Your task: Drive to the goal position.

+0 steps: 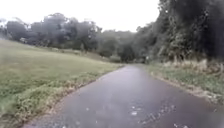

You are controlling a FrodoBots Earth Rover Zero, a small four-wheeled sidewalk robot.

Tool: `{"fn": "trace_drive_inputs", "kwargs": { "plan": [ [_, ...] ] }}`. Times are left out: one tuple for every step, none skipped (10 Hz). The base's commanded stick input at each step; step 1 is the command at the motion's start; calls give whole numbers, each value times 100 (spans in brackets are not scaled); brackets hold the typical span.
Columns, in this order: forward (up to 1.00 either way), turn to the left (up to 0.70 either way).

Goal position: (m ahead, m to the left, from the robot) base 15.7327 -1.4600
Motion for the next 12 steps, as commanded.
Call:
{"fn": "trace_drive_inputs", "kwargs": {
  "plan": [
    [70, -13],
    [70, -13],
    [70, -13],
    [70, -15],
    [70, -15],
    [70, -19],
    [70, -21],
    [70, -22],
    [70, -22],
    [70, -22],
    [70, -23],
    [70, -22]
  ]
}}
